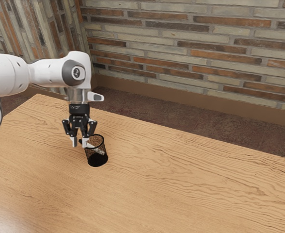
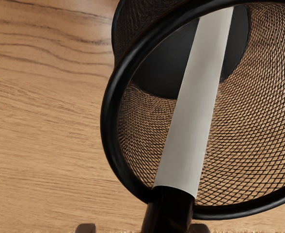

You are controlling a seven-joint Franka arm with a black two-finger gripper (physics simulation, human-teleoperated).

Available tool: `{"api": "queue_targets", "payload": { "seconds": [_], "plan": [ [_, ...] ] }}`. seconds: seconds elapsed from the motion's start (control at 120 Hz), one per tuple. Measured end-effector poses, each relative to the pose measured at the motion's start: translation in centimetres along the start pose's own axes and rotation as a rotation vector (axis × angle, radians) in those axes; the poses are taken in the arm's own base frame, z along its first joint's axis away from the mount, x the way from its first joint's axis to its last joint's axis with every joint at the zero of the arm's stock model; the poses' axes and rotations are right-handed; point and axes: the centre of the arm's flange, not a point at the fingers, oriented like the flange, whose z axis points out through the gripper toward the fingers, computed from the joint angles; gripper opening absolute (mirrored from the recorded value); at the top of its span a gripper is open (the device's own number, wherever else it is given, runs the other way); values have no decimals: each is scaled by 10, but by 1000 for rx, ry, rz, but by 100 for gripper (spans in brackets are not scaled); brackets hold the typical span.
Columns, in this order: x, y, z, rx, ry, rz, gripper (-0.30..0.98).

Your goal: Take the marker out of the pen holder and place it to the left of the pen holder.

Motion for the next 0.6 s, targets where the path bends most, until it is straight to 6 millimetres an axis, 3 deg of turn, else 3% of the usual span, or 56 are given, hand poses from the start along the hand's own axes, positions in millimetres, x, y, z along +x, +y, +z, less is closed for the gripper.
{"api": "queue_targets", "payload": {
  "seconds": [0.6],
  "plan": [
    [-1,18,4,-18,-40,29,7]
  ]
}}
